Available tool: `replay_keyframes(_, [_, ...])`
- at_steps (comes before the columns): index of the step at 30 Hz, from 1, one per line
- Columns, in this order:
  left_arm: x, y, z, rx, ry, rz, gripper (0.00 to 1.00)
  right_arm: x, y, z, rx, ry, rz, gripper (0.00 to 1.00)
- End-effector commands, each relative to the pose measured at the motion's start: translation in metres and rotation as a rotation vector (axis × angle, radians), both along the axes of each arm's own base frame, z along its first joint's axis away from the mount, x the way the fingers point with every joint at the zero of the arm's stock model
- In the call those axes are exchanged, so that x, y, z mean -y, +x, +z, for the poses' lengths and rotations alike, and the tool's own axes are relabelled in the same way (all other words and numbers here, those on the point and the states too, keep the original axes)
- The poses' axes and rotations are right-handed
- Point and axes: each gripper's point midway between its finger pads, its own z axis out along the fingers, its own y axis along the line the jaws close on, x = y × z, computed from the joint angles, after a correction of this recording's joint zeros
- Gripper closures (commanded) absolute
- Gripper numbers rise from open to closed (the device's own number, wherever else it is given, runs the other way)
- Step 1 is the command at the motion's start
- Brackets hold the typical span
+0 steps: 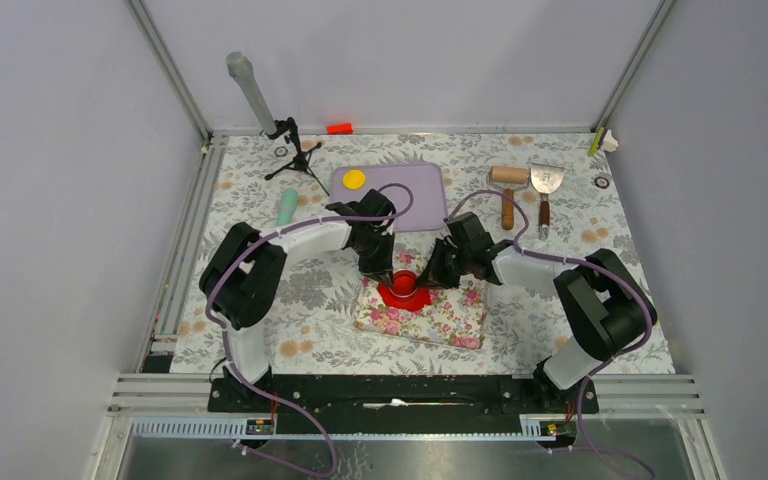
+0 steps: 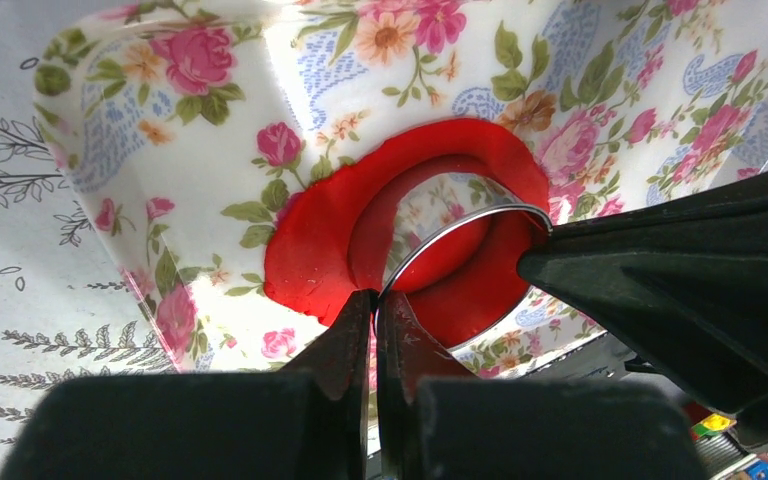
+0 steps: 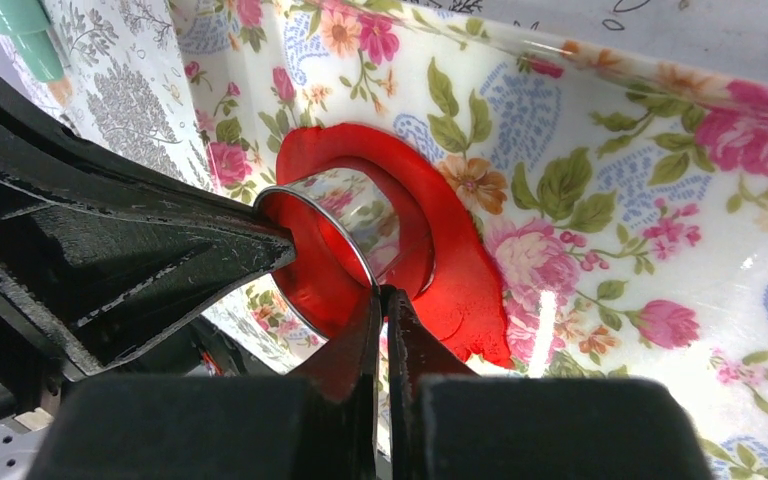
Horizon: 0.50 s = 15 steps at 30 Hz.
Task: Roll out the dumpling wrappers from the dough
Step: Press the dumpling wrapper on the work surface.
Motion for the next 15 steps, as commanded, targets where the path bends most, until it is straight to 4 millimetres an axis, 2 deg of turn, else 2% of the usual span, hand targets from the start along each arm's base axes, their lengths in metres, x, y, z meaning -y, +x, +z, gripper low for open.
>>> replay_keyframes(1, [-0.029, -0.033, -0.085, -0.099, 0.236, -0.105, 1.00, 0.068, -0.080, -0.072, -0.236, -0.381, 0.008, 1.00])
replay_keyframes(4, [-0.020, -0.030, -0.083, -0.097, 0.212, -0.109, 1.00, 0.069, -0.078, -0.070, -0.219, -0.377, -0.016, 1.00])
replay_keyframes(8, [-0.006, -0.043, -0.078, -0.112, 0.174, -0.146, 1.00, 0.067, -0.077, -0.070, -0.218, -0.372, -0.028, 1.00])
replay_keyframes(15, [-0.019, -0.074, -0.075, -0.146, 0.188, -0.154, 1.00, 0.069, -0.064, -0.071, -0.182, -0.406, -0.052, 1.00])
